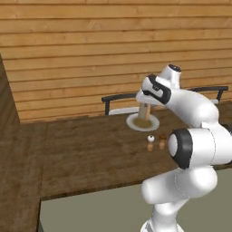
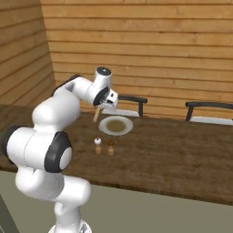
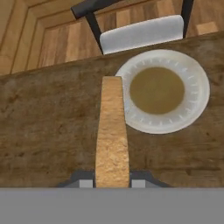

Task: Start the toaster. Once the lever pops up, take the bread to the plate on the dining counter.

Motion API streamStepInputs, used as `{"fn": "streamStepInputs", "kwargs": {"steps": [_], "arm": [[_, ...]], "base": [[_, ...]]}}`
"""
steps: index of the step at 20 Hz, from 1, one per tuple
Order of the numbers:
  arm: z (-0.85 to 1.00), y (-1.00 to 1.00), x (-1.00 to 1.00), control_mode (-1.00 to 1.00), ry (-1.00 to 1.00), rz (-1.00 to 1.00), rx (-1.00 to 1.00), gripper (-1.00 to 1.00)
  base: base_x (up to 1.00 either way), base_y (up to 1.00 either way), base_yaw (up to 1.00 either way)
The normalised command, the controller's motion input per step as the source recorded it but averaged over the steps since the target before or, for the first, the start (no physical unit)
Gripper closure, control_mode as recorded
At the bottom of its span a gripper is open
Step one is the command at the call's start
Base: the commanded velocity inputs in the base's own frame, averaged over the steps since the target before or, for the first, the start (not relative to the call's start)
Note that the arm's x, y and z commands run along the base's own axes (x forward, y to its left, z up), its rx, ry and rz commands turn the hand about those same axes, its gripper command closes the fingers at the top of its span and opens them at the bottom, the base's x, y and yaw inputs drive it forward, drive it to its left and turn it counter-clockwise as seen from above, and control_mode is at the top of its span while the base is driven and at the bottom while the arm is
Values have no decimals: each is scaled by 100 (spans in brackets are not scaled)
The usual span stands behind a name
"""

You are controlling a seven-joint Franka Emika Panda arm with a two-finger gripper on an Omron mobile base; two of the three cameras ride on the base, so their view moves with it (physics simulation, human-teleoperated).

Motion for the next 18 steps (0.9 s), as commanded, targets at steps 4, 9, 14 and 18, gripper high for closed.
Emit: {"fn": "streamStepInputs", "kwargs": {"steps": [4,9,14,18], "arm": [[-37,-3,34,-100,-2,0,12,100],[-24,-2,47,-100,0,0,4,100],[-22,0,56,-100,0,0,4,100],[-27,-11,37,-100,0,0,2,100]], "base": [[0,0,0],[0,0,0],[0,0,0],[0,0,0]]}}
